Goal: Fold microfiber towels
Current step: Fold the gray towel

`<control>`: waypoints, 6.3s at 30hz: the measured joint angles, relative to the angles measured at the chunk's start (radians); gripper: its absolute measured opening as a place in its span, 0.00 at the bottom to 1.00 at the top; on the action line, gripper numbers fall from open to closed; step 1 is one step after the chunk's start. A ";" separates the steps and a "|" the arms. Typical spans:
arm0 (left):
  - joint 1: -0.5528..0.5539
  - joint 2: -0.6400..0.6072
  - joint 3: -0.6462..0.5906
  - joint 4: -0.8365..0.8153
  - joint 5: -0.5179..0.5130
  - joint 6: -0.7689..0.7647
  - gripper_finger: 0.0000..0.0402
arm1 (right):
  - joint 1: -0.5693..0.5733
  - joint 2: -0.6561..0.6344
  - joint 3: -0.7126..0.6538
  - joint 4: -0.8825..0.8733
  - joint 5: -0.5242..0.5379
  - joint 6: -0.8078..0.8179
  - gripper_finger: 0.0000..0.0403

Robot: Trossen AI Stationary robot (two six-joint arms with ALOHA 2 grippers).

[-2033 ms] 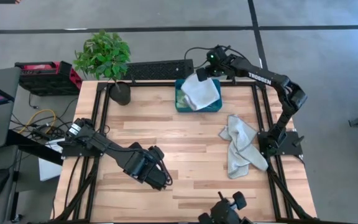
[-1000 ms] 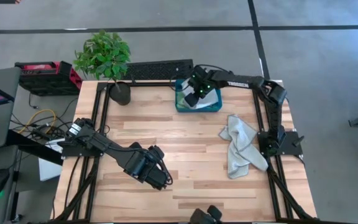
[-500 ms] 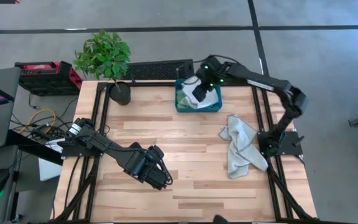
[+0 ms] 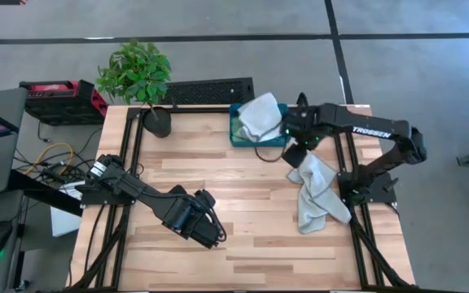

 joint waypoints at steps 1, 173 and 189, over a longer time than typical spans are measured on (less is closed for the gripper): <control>0.000 0.000 0.000 0.000 0.000 0.000 0.37 | 0.020 0.000 0.000 -0.035 0.021 0.036 0.52; 0.069 -0.001 0.000 0.176 0.022 0.306 0.37 | 0.053 0.240 -0.263 0.427 -0.316 -0.387 0.02; 0.382 0.004 -0.128 0.718 0.349 1.273 0.37 | 0.201 -0.023 -0.262 0.388 -0.293 -0.268 0.01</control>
